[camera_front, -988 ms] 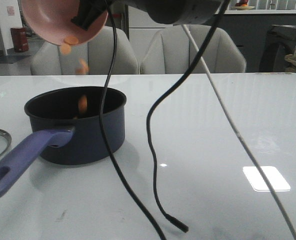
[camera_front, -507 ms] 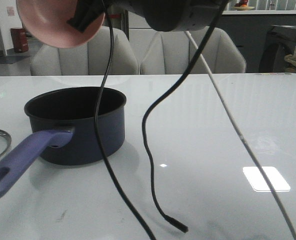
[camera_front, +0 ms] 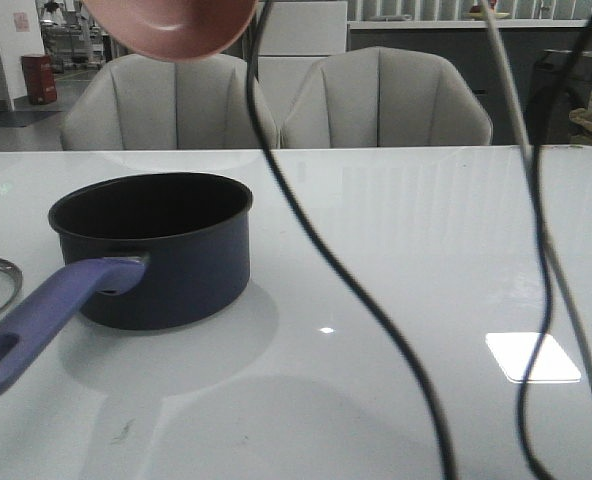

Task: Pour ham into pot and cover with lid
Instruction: 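Carry the empty bowl back to its spot on the table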

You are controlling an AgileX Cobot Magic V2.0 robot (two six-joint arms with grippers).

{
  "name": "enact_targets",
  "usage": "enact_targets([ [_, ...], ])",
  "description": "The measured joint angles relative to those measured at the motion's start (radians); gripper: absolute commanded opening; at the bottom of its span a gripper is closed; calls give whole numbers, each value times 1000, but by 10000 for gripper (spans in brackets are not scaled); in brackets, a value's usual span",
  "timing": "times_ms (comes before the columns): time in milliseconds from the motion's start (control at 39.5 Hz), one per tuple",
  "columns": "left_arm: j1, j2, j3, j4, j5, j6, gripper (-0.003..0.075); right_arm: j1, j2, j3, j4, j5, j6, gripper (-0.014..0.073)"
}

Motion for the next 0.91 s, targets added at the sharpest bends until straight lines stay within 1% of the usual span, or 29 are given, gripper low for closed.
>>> enact_targets([
  [127, 0, 0, 0, 0, 0, 0, 520, -46, -47, 0, -89, 212, 238, 143],
  [304, 0, 0, 0, 0, 0, 0, 520, -98, -90, 0, -281, 523, 601, 143],
  [329, 0, 0, 0, 0, 0, 0, 520, -103, -93, 0, -300, 550, 625, 143],
  [431, 0, 0, 0, 0, 0, 0, 520, -129, -114, 0, -369, 684, 793, 143],
  [532, 0, 0, 0, 0, 0, 0, 520, -161, -125, 0, -380, 768, 867, 143],
  [633, 0, 0, 0, 0, 0, 0, 520, -200, -130, 10, -382, 824, 909, 143],
  [785, 0, 0, 0, 0, 0, 0, 520, -280, -131, 68, -336, 848, 934, 143],
  [912, 0, 0, 0, 0, 0, 0, 520, -359, -131, 139, -255, 835, 938, 143],
])
